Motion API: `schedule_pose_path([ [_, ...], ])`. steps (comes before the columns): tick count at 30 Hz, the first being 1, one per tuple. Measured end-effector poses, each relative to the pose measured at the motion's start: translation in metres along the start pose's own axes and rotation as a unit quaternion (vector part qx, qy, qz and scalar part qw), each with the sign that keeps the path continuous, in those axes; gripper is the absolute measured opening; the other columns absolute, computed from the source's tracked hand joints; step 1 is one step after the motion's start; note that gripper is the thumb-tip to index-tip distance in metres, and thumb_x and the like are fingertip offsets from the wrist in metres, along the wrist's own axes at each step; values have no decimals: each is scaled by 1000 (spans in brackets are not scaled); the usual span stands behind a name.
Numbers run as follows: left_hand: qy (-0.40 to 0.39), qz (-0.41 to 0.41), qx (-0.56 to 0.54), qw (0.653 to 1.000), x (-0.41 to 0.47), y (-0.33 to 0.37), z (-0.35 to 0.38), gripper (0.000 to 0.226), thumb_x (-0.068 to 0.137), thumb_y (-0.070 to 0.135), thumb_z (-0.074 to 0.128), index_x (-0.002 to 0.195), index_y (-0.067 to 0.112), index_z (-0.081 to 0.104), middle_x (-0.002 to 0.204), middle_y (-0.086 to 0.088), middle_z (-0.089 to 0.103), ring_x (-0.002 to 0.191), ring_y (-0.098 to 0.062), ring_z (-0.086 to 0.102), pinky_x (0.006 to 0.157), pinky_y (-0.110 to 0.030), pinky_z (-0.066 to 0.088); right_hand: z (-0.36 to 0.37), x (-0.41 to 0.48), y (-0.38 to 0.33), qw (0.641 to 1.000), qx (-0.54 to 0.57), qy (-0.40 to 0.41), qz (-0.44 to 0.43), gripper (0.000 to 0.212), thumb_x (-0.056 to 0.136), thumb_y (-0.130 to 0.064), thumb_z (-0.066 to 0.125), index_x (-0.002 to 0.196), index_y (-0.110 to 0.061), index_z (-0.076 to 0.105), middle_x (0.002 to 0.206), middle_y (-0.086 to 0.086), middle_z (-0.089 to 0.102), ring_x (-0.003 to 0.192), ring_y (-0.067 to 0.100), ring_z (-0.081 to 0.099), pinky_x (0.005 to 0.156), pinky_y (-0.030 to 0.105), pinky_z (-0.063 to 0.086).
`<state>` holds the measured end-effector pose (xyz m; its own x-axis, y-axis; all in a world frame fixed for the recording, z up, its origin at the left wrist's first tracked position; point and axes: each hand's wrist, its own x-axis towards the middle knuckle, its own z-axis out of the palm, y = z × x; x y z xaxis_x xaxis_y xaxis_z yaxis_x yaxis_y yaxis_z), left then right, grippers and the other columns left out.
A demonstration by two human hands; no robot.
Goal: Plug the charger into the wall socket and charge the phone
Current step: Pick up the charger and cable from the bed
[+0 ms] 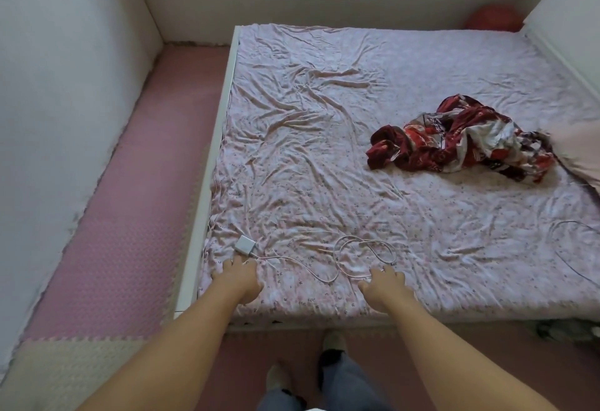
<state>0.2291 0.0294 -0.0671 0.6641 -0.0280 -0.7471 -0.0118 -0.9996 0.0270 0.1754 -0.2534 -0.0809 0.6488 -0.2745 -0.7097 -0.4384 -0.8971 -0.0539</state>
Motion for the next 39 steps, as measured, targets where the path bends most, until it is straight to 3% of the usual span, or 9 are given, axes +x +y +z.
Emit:
schedule_pose_path([
  [6,-3,-33,-3,999,19,17,-11,57,94,44,43,146,27,26,153,-13,27,141,-35,23,110,-54,25,-18,44,6,999,-14,-21,-22,58,96,-46,35,146,-18,28,161,11,10,144,36,12,110,53,28],
  [16,-29,-67,-59,996,69,43,-1,61,93,37,43,149,24,23,157,-13,19,144,-34,17,114,-53,25,-24,120,24,996,-46,-65,-50,61,97,-44,37,150,-20,18,162,11,6,145,38,9,110,55,29],
  [22,-39,-72,-79,994,136,33,20,62,93,36,46,150,23,23,157,-15,19,145,-35,15,113,-51,28,13,169,16,997,-30,-57,-38,57,96,-40,39,146,-15,27,158,13,17,143,36,15,110,52,30],
  [24,-25,-65,-81,994,163,29,35,62,92,35,48,149,22,26,157,-15,20,145,-36,16,113,-51,27,32,186,16,998,-23,-49,-29,53,96,-37,38,143,-16,30,157,14,19,141,36,17,109,52,31],
  [33,96,-94,-132,982,273,16,119,63,91,28,51,148,19,26,157,-18,10,143,-40,10,114,-56,21,143,270,16,999,1,30,37,63,95,-43,37,149,-21,15,160,17,7,144,40,3,112,57,20],
  [39,155,-121,-217,956,326,8,157,65,92,27,52,148,17,21,157,-19,5,144,-37,5,110,-60,20,194,316,18,985,95,97,110,55,96,-46,31,147,-29,22,161,9,5,144,38,3,106,61,26],
])
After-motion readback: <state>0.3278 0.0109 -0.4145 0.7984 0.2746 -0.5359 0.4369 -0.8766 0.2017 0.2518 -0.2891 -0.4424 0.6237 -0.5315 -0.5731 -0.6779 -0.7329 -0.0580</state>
